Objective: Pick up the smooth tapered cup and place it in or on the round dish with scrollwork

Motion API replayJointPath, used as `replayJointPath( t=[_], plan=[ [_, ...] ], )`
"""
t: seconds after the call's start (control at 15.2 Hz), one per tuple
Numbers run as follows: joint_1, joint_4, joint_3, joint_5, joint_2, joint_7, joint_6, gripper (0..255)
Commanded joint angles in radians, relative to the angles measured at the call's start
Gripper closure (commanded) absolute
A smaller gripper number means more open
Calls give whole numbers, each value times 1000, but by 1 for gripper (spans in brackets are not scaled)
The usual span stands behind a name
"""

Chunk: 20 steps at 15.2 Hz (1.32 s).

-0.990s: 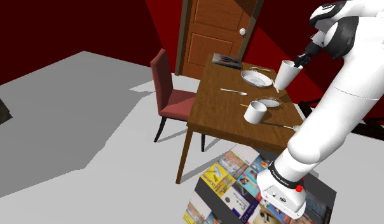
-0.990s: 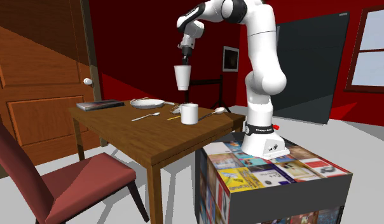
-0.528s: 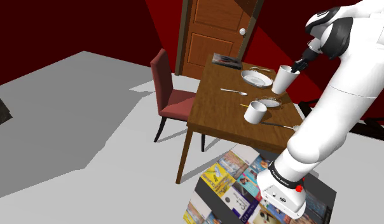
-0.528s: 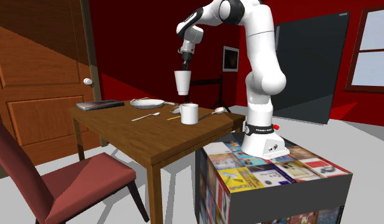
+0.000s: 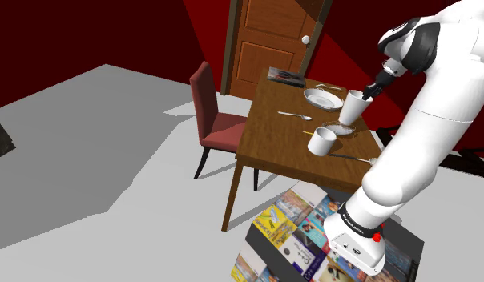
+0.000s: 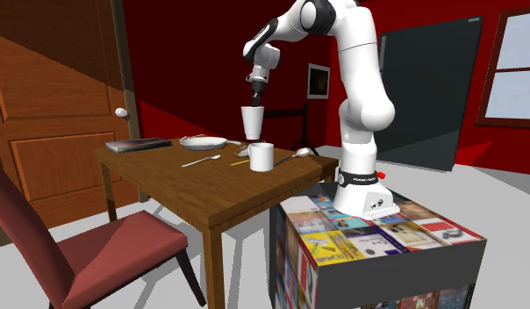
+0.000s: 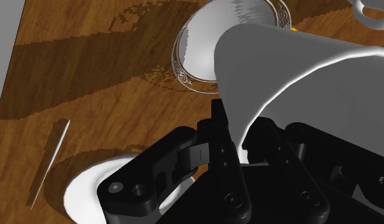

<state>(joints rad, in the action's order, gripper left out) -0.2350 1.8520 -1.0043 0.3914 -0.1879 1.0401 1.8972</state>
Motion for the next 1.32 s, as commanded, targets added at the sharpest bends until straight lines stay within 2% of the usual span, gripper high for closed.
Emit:
replayJointPath(
  t=[0.0, 0.33, 0.86, 0.92, 1.25],
  plan=[
    [-7, 13, 5, 17, -17, 15, 20, 255],
    [-18, 54, 18, 53, -47, 47, 72, 255],
    [-19, 56, 19, 55, -49, 49, 75, 255],
    [-19, 56, 19, 55, -49, 49, 75, 0],
    [-19, 56, 19, 55, -49, 49, 75, 0]
  ],
)
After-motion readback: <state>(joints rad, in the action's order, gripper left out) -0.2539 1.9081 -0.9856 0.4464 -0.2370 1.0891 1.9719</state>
